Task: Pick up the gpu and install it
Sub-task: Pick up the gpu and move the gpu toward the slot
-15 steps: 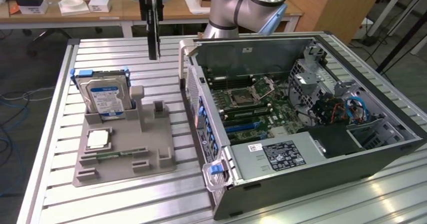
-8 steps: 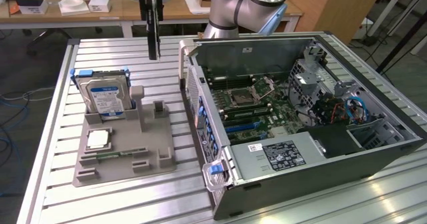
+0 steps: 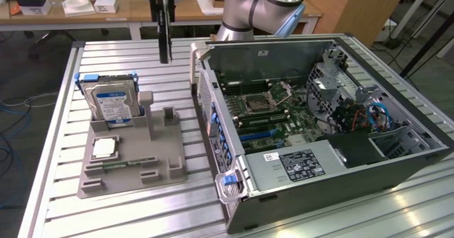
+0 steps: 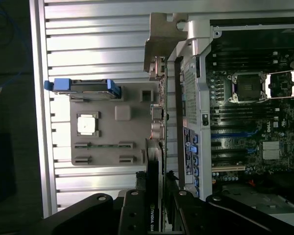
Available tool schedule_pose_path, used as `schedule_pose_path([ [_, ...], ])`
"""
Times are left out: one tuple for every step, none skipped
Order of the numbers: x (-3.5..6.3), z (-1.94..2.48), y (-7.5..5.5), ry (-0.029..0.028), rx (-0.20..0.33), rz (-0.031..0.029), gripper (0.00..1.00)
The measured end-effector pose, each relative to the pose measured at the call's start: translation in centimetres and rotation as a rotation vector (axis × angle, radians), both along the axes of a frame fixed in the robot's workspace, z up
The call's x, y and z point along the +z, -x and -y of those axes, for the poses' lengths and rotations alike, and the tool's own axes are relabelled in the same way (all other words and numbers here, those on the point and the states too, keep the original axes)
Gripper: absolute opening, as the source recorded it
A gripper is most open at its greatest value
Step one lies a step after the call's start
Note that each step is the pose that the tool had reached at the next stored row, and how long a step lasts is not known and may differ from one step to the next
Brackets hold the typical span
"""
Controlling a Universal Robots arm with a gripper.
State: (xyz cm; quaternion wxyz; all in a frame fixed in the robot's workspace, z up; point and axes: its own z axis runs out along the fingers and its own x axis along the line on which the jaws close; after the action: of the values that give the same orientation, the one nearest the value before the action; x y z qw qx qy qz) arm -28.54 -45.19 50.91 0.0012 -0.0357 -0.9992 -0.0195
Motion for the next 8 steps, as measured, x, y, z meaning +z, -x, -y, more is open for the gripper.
schedule_pose_path([
  [0.00, 0.00, -0.2, 0.0000, 0.000, 0.0000, 0.26],
  [0.00, 0.00, -0.5, 0.0000, 0.000, 0.0000, 0.26],
  [0.00, 0.00, -0.7, 0.0000, 0.000, -0.0001, 0.26],
  [-0.01, 0.00, -1.0, 0.0000, 0.001, -0.0001, 0.26],
  [-0.01, 0.00, -1.4, 0.0000, 0.001, -0.0002, 0.26],
  [-0.02, 0.00, -1.8, 0.0000, 0.002, -0.0005, 0.26],
  [-0.02, 0.00, -2.2, 0.0000, 0.003, -0.0007, 0.26],
  [-0.03, 0.00, -2.6, -0.0001, 0.004, -0.0009, 0.26],
])
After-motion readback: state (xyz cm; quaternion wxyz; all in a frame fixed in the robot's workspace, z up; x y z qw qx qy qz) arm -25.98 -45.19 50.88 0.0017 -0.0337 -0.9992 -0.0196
